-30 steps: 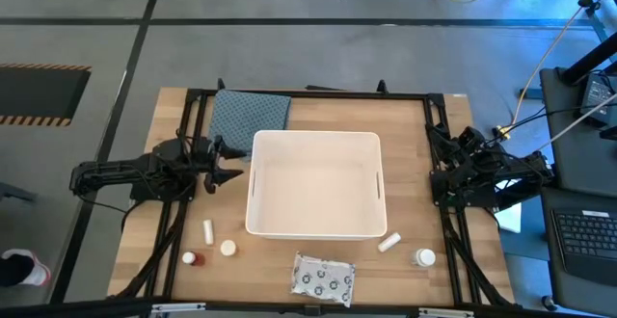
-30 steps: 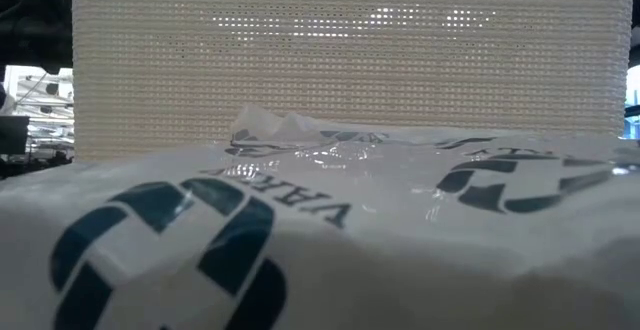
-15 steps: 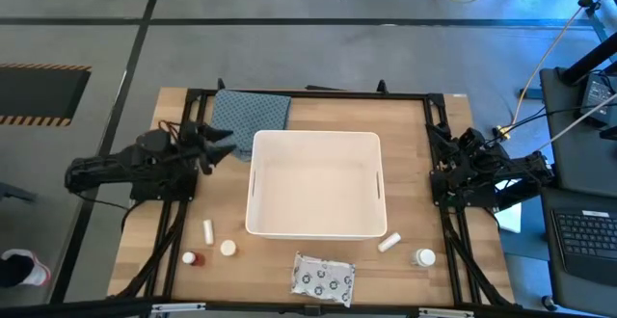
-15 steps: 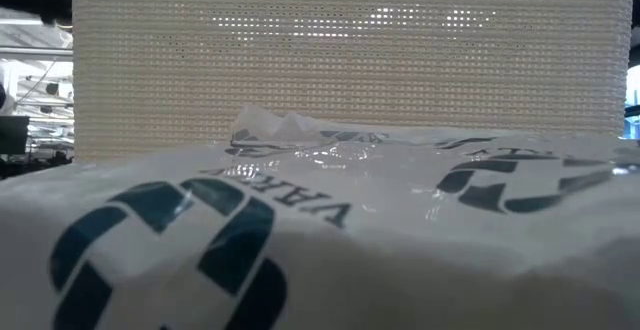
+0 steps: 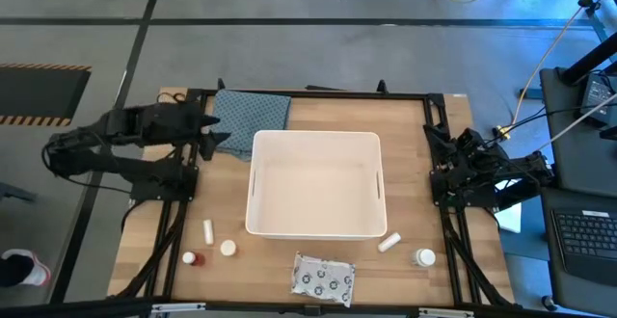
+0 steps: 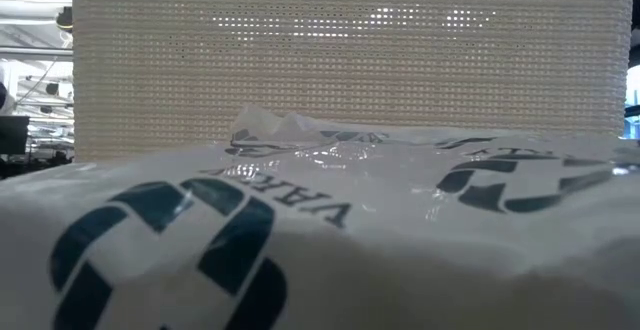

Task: Pick & place medical supplies in basket/bin
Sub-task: Put the left white rolled gauze into the white basket

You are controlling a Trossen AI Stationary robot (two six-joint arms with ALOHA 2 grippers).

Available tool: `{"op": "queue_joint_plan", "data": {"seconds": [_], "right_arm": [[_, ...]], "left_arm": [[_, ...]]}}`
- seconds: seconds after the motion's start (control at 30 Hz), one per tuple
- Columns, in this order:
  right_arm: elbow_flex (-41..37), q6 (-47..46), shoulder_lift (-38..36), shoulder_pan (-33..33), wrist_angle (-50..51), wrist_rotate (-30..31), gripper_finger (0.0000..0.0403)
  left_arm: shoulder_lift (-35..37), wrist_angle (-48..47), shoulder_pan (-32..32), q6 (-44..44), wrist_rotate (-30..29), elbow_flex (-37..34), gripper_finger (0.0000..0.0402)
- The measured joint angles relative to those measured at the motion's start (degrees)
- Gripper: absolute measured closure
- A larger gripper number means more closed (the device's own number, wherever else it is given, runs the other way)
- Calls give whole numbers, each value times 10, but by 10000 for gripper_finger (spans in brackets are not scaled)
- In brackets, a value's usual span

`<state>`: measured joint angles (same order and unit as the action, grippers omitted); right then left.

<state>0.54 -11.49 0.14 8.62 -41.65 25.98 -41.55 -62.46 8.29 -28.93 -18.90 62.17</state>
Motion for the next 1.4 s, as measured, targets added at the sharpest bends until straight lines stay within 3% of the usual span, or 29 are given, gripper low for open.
{"op": "queue_joint_plan", "data": {"seconds": [0.13, 0.23, 0.37, 0.63, 0.8, 0.97, 1.2, 1.4], "right_arm": [[0, 0, 0, 0, 10, 0, 243], [0, 0, 0, 0, 10, 0, 243], [0, 0, 0, 0, 11, 0, 243], [0, 0, 0, 0, 30, -1, 243], [0, 2, 0, 0, 32, 0, 243], [0, -1, 0, 0, 33, 0, 243], [0, -1, 0, 0, 34, 0, 243], [0, 0, 0, 0, 34, 0, 243]], "left_arm": [[-97, -181, 0, -67, 24, 90, 107], [-157, -278, -1, -152, 104, 116, 107], [-209, -266, -24, -276, 226, 95, 107], [-281, -280, -158, -539, 278, -6, 107], [-305, -218, -238, -673, 309, -62, 107], [-306, -87, -308, -796, 309, -105, 107], [-306, 17, -399, -962, 310, -158, 107], [-318, 101, -441, -1028, 307, -209, 126]]}}
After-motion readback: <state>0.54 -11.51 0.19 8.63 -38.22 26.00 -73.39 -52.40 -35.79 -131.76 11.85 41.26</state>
